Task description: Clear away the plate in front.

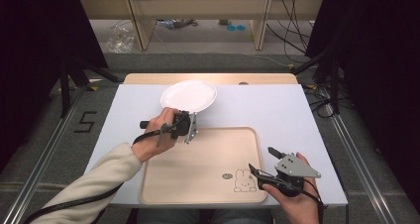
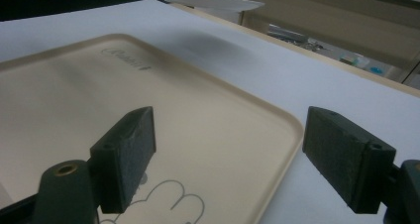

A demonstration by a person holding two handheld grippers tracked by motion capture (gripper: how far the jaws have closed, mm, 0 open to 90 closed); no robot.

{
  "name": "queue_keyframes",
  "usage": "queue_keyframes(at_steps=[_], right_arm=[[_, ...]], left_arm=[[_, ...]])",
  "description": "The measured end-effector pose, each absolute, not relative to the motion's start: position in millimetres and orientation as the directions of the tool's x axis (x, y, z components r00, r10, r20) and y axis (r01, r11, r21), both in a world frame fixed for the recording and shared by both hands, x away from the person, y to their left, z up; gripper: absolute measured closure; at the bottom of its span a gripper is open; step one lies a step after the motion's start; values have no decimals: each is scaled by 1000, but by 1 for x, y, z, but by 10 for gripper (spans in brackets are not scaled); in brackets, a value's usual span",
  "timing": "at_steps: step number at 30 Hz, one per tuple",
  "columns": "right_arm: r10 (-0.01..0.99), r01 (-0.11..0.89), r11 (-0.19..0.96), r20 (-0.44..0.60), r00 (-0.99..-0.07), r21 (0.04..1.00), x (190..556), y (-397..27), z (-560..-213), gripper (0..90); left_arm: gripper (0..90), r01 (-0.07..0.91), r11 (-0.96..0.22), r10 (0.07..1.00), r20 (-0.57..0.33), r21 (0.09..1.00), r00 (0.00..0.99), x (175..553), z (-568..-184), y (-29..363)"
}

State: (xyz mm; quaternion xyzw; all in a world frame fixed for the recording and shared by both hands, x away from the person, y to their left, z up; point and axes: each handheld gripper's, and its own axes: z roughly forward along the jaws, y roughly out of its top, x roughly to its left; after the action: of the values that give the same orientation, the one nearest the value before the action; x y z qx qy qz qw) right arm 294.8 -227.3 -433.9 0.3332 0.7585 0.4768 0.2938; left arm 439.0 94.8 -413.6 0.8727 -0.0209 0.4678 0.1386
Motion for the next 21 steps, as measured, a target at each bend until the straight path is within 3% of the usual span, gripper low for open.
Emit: queue_keyframes(at_steps=[21], right_arm=[[789,222,320,-129,-601,921,295,-227,-434,217]], left_arm=[[874,-185,-958,83,833,217,547,427,-407,97]])
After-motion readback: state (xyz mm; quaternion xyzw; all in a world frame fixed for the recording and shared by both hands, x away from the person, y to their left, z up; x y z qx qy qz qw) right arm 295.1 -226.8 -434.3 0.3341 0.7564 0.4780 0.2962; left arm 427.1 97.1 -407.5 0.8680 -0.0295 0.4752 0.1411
